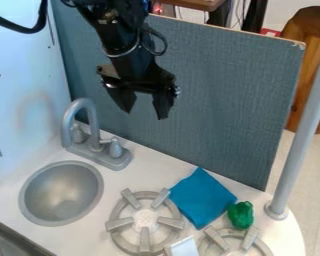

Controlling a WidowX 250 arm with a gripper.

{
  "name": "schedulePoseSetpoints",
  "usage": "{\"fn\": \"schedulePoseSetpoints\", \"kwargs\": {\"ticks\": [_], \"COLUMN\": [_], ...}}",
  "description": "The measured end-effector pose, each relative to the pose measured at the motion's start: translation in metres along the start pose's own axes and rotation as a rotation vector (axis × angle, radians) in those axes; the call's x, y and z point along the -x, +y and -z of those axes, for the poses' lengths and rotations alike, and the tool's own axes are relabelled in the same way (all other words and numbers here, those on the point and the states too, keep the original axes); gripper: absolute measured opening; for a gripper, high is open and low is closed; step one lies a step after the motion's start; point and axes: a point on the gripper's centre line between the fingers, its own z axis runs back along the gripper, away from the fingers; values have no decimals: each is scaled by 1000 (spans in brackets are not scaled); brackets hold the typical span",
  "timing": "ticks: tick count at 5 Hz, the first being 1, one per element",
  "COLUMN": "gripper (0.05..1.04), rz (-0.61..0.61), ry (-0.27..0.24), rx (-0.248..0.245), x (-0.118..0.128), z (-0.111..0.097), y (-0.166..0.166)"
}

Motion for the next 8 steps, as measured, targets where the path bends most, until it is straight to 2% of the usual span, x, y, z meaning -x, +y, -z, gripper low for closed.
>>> {"fn": "schedulePoseSetpoints", "kwargs": {"ticks": [1,2,3,4,5,7,8], "gripper": [1003,1003,1003,1003,1003,1001,1001], "rz": [-5,-4,70,87,83,122,125], "ry": [35,38,134,129,113,53,40], "rx": [-3,-3,3,-38,-42,-96,-116], "x": [7,7,9,1,-9,-10,-8], "z": [8,10,55,97,121,171,196], "y": [2,2,-15,-22,-22,-30,-25]}}
